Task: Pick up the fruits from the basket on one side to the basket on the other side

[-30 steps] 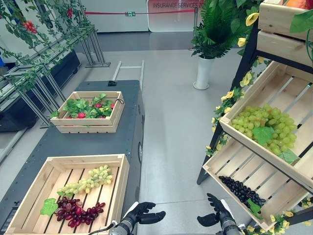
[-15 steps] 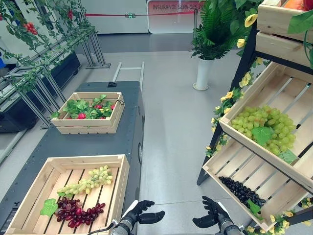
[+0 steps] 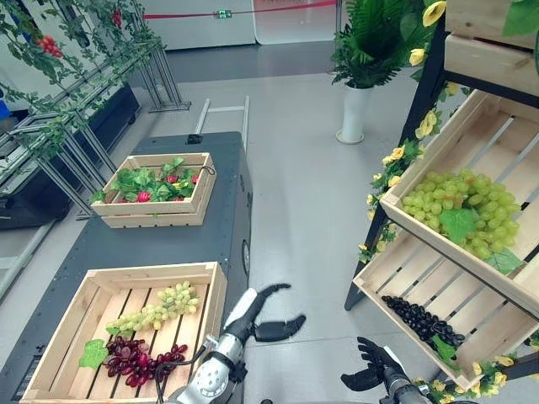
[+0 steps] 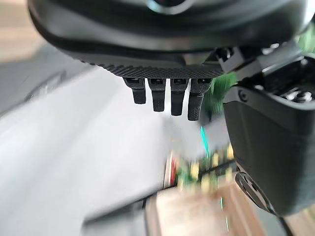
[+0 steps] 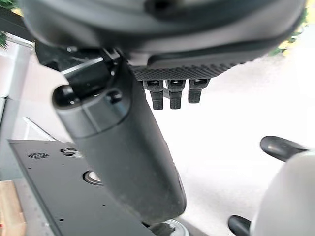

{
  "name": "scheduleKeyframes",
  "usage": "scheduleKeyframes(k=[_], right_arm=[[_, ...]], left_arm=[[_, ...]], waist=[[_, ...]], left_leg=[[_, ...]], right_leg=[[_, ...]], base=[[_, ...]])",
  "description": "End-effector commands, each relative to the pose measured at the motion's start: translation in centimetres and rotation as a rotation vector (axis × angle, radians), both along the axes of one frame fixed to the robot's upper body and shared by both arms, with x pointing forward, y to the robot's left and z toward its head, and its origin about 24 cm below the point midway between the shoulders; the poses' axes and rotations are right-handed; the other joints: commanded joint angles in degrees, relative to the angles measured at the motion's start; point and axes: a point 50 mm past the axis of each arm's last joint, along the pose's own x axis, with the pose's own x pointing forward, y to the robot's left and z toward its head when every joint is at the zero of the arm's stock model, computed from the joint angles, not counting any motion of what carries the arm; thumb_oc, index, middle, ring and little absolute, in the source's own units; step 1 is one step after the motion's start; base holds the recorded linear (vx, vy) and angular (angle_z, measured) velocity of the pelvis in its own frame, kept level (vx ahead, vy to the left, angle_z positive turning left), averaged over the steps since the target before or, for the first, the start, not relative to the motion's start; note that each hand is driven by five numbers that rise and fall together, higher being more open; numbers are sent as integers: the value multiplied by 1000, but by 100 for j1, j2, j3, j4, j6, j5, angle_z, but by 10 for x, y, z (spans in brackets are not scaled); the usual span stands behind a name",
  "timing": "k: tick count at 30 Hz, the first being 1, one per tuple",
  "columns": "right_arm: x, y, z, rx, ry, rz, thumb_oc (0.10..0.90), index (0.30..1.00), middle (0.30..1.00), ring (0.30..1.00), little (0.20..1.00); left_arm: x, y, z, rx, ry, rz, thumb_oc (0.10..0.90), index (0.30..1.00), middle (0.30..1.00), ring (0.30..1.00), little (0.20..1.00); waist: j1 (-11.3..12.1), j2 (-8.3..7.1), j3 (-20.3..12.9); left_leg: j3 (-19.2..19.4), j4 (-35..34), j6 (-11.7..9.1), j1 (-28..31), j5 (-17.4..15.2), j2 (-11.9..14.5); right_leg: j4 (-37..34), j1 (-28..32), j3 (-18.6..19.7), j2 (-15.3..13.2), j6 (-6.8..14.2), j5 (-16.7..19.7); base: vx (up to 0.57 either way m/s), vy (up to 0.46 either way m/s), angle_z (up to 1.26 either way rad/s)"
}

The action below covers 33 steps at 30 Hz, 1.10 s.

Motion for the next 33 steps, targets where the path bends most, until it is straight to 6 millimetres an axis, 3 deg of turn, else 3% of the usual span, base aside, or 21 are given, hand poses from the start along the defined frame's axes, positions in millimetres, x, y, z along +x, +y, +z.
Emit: scheduleKeyframes(k=[1, 5, 9, 14, 17, 20, 21, 23, 27, 33], right_arm=[[45, -5, 21, -3, -180, -43, 800, 900, 900, 900, 900], [44, -12, 23, -20, -182, -48, 800, 900, 900, 900, 900], [43, -19, 25, -54, -197, -55, 800, 900, 900, 900, 900], [40, -20, 25, -94, -197, -32, 800, 900, 900, 900, 900], [37, -20, 23, -103, -181, -6, 800, 900, 900, 900, 900], [42, -19, 26, -95, -192, -1, 800, 900, 900, 900, 900], [51, -20, 31, -83, -223, -11, 800, 900, 900, 900, 900], [63, -21, 37, -95, -250, 7, 800, 900, 900, 900, 900], [74, -26, 43, -124, -277, 15, 800, 900, 900, 900, 900], [103, -27, 66, -95, -402, 54, 800, 900, 900, 900, 900]], left_arm=[[52, 20, 72, -51, -468, 133, 800, 900, 900, 900, 900], [63, 49, 98, -3, -605, 290, 800, 900, 900, 900, 900], [67, 81, 110, 100, -676, 434, 800, 900, 900, 900, 900], [60, 114, 114, 284, -678, 528, 800, 900, 900, 900, 900], [57, 144, 121, 380, -642, 617, 800, 900, 900, 900, 900], [57, 160, 127, 436, -637, 659, 800, 900, 900, 900, 900], [61, 168, 139, 528, -668, 648, 800, 900, 900, 900, 900], [61, 179, 150, 602, -722, 688, 800, 900, 900, 900, 900], [60, 191, 158, 672, -755, 745, 800, 900, 900, 900, 900], [79, 199, 182, 845, -721, 672, 800, 900, 900, 900, 900]], waist=[[280, -103, 298], [373, -81, 323], [459, -70, 348], [535, -72, 356], [586, -80, 423], [625, -109, 556], [675, -152, 825], [733, -181, 1195], [792, -190, 1520], [844, -259, 2007]], left_leg=[[-46, 57, 340, 187, -768, -618], [-159, 57, 327, 76, -701, -664], [-297, 57, 328, 19, -648, -697], [-412, 57, 331, -12, -619, -704], [-425, 82, 341, -18, -590, -680], [-381, 546, 366, -227, -691, -656], [-348, 1270, 385, -595, -872, -661], [-276, 2006, 373, -949, -1102, -677], [-189, 2585, 395, -1335, -1292, -641], [-68, 3422, 409, -2247, -1461, -592]], right_leg=[[78, 112, -371, 110, -226, -303], [102, 50, -468, 62, -246, -324], [160, 24, -604, 5, -252, -371], [241, 14, -711, -16, -260, -460], [485, -37, -820, -35, -268, -590], [1037, -254, -897, -102, -310, -784], [1753, -593, -969, -209, -360, -1004], [2457, -897, -994, -328, -390, -1206], [3031, -1117, -1048, -479, -411, -1322], [4030, -1858, -1076, -642, -538, -1639]], base=[[-27, 42, 17], [-42, 61, 20], [-10, 41, 23], [27, 37, 17], [34, 61, 10], [-48, 45, 6], [-121, 45, 21], [-128, 84, 51], [-75, 105, 13], [-108, 109, 8]])
